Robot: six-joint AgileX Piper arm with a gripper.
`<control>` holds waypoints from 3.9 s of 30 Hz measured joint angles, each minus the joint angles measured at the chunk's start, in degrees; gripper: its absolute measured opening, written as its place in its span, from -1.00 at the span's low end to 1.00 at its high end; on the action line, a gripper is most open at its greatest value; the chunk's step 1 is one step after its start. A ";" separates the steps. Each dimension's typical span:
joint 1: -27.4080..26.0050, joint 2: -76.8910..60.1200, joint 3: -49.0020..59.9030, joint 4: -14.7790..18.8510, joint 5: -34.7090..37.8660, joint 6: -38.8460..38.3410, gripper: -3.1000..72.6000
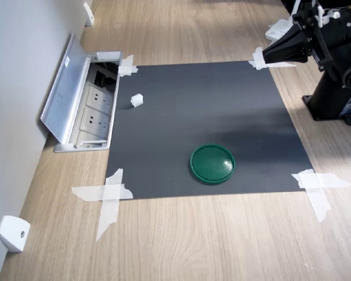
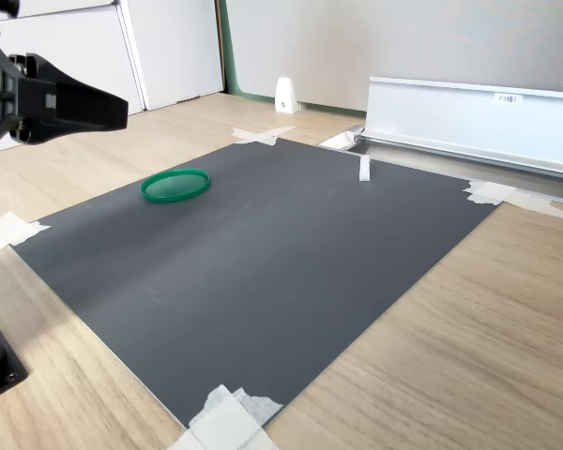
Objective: Grasp a white terminal and put it on the green lid.
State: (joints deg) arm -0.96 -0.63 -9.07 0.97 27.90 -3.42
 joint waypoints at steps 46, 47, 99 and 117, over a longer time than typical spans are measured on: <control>-7.85 83.46 -68.27 10.98 31.13 -37.66 0.38; -7.85 84.67 -70.20 10.33 32.52 -37.83 0.49; -6.59 120.65 -89.24 2.42 32.22 -38.58 0.76; -5.32 121.43 -88.12 1.83 28.79 -38.14 0.76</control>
State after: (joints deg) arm -6.28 120.80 -97.19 2.80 56.70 -41.56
